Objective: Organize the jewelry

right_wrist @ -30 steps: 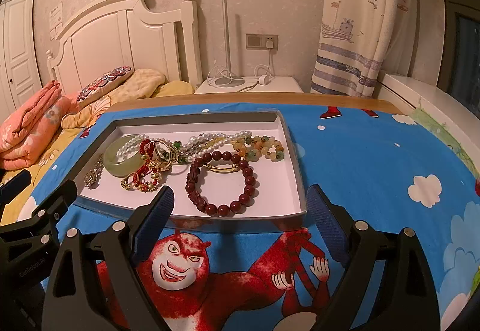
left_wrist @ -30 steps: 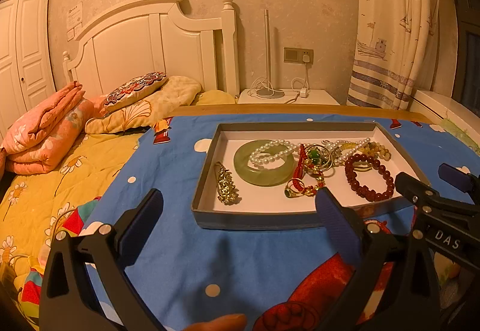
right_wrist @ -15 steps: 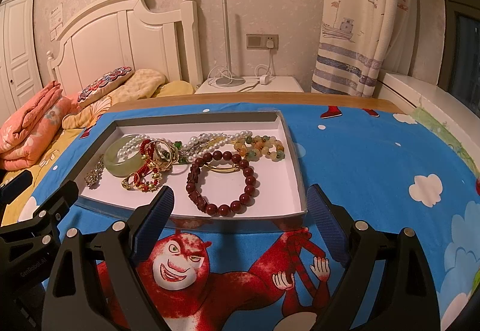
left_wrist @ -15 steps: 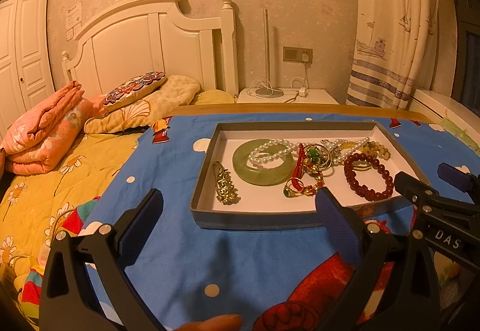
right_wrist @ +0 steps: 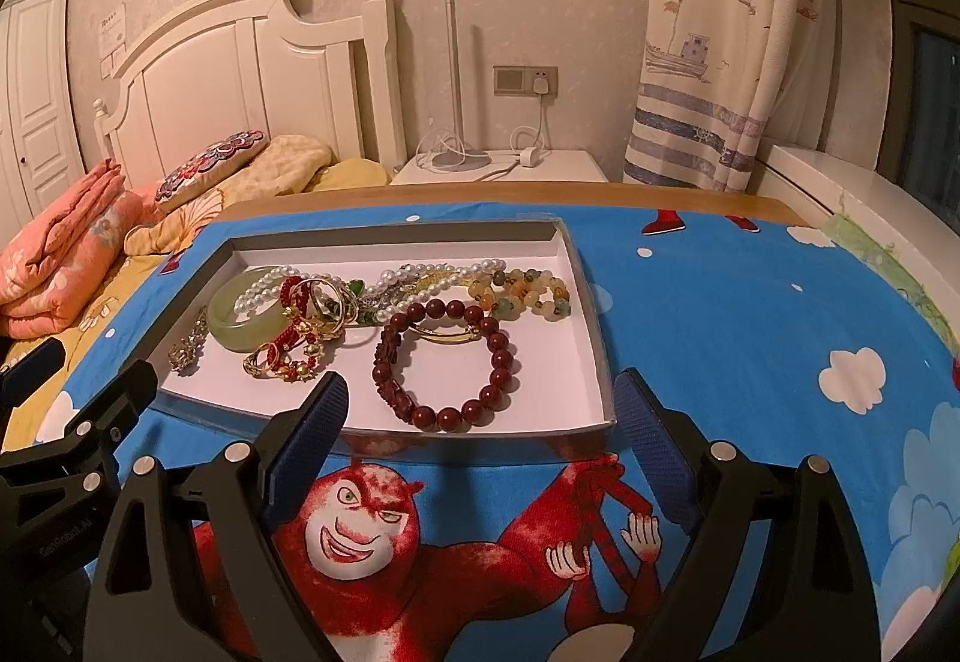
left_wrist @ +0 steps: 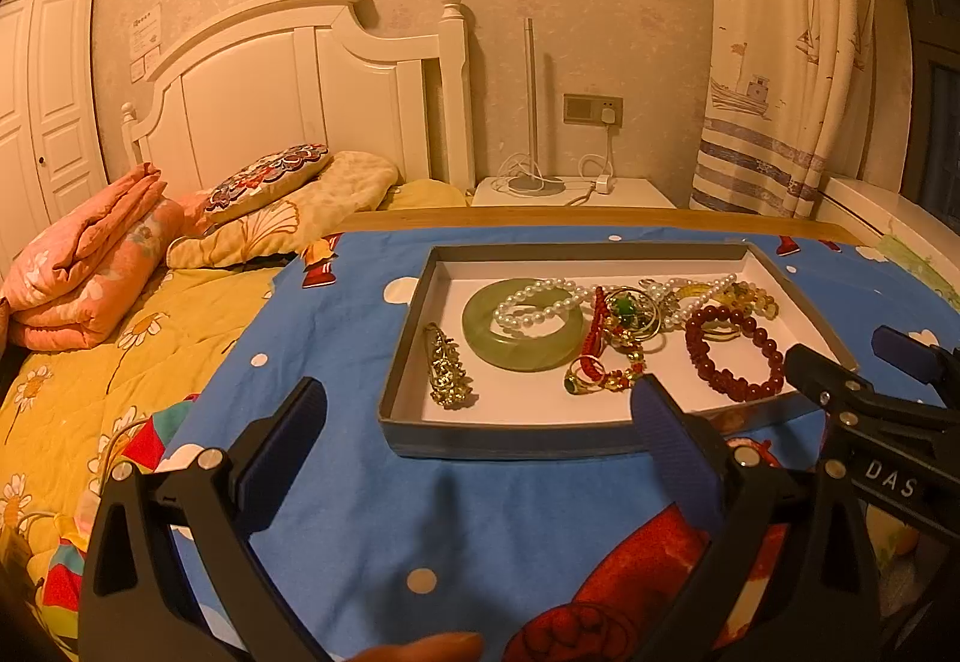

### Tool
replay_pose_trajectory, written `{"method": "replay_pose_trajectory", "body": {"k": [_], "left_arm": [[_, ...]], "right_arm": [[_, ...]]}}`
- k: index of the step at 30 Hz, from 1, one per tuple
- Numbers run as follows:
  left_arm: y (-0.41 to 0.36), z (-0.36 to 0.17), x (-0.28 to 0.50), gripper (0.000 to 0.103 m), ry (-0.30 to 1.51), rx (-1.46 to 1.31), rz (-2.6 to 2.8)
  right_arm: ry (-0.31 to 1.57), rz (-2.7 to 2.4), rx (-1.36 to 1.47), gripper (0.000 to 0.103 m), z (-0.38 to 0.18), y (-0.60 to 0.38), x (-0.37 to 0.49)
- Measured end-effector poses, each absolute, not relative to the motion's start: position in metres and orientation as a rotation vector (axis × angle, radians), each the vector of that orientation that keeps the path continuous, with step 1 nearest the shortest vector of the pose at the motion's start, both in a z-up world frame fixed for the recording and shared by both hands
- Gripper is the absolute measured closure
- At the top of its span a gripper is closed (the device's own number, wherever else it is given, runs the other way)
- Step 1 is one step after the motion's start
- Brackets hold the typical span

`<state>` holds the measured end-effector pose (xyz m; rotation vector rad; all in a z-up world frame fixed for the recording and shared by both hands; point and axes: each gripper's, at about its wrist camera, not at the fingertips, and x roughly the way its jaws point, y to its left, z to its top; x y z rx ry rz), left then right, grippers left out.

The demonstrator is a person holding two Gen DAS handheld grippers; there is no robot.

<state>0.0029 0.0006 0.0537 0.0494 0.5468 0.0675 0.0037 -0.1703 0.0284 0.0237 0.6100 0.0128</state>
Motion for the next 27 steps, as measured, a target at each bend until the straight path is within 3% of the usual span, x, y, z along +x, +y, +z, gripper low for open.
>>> {"method": "replay_pose_trajectory", "body": {"k": [19, 27], "left_arm": [[0.007, 0.054, 0.004, 0.003, 0.556, -0.002, 0.056], [0.018, 0.013, 0.013, 0.003, 0.920, -0.045, 0.004]], "right_arm": [[0.608, 0.017, 0.034, 0.017, 0.028, -0.170, 0.002], [0.829, 0.100, -0.144, 0.017, 0.002, -0.135, -0.019]]}}
